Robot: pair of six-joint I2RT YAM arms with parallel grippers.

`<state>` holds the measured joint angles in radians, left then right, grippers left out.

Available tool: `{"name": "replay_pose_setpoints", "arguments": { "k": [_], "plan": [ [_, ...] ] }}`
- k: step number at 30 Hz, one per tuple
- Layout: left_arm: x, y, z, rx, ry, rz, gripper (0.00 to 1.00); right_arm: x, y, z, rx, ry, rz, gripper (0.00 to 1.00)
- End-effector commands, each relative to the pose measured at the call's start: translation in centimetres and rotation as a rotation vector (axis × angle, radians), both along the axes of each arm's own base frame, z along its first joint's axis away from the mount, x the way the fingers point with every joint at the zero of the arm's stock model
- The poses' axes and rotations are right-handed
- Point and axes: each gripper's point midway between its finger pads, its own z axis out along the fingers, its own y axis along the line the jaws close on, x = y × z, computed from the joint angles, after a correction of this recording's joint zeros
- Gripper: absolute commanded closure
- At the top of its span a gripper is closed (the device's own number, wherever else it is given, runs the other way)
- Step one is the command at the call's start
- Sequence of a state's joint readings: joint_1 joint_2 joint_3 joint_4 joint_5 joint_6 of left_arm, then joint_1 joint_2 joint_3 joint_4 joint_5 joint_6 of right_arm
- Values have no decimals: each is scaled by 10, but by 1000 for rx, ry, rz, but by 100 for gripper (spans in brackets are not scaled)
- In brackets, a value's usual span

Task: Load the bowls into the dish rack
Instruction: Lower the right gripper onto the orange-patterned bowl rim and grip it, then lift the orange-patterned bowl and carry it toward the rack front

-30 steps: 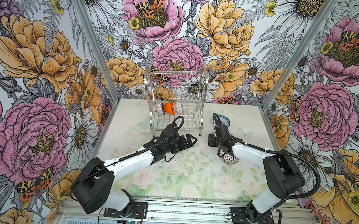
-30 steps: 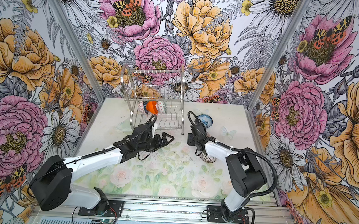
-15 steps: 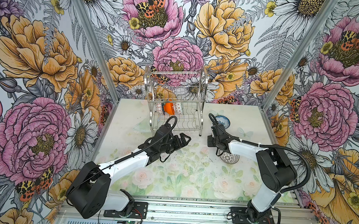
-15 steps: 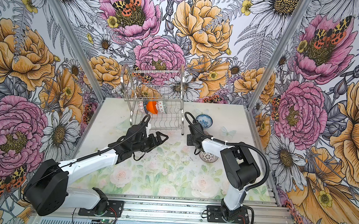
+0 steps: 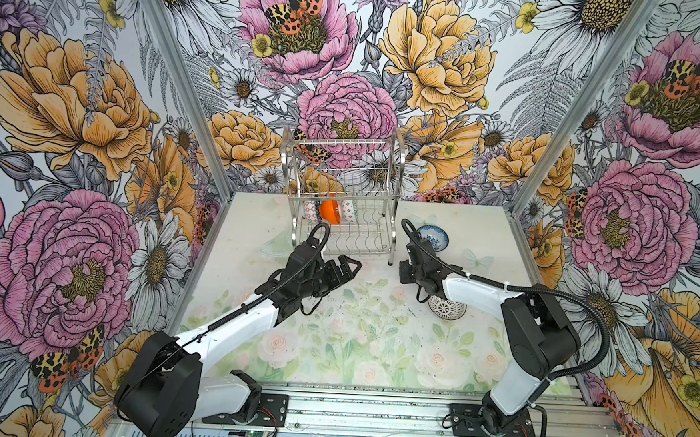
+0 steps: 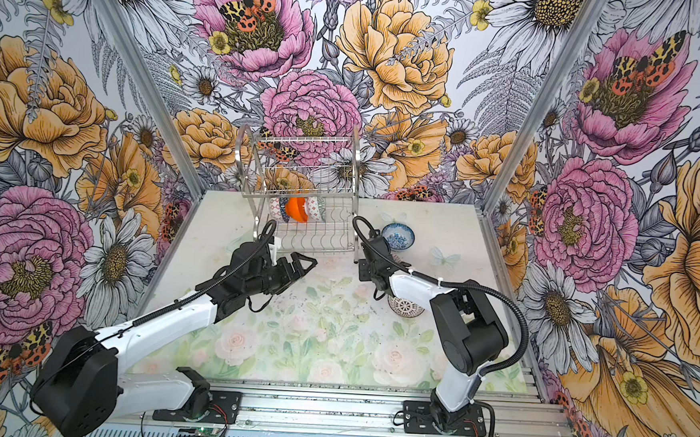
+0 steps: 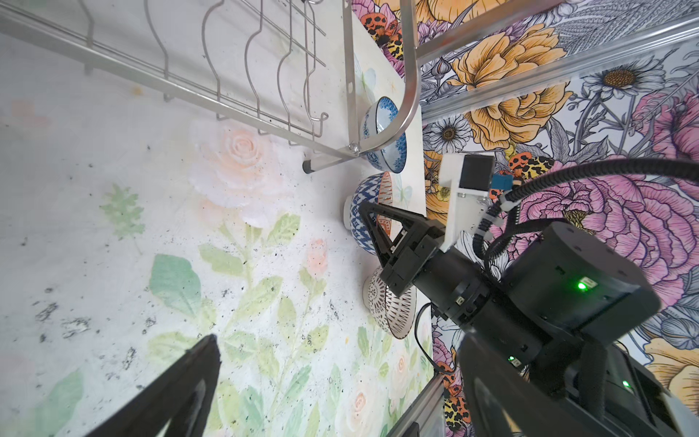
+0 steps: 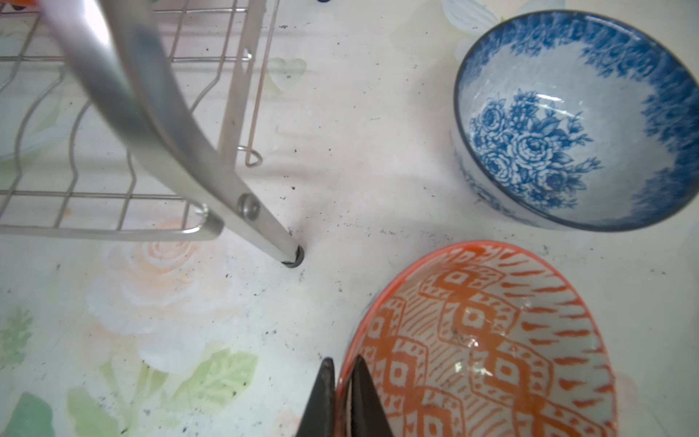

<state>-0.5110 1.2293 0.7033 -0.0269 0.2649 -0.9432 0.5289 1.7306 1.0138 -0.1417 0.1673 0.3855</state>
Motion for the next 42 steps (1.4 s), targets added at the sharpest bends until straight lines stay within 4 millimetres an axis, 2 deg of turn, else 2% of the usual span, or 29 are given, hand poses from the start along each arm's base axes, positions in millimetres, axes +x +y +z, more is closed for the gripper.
{"name": "replay_pose_setpoints", "arguments": {
  "k": [1,7,13,14,21,29,34,38,42],
  "plan": [
    [-3,13,1,-22,9,13,1,-18,36,11,84,28,68,98],
    [-1,45,3,-31,14,69,1,-36,80,17,110,26,145,98],
    [1,75,4,-66,25,125,1,-46,133,19,138,35,234,98],
    [0,80,3,-71,28,132,1,-52,147,19,142,37,262,98],
    [-4,108,1,-84,37,186,1,-67,205,6,152,75,356,96],
    [-9,127,-4,-94,45,221,1,-79,239,-19,132,122,412,91],
    [-9,131,-6,-95,46,227,1,-82,250,-31,121,135,428,95],
    [-9,133,-5,-97,47,231,1,-81,261,-25,148,134,453,100],
    [-9,137,-5,-92,47,238,1,-81,271,-8,183,114,484,100]
  ]
}}
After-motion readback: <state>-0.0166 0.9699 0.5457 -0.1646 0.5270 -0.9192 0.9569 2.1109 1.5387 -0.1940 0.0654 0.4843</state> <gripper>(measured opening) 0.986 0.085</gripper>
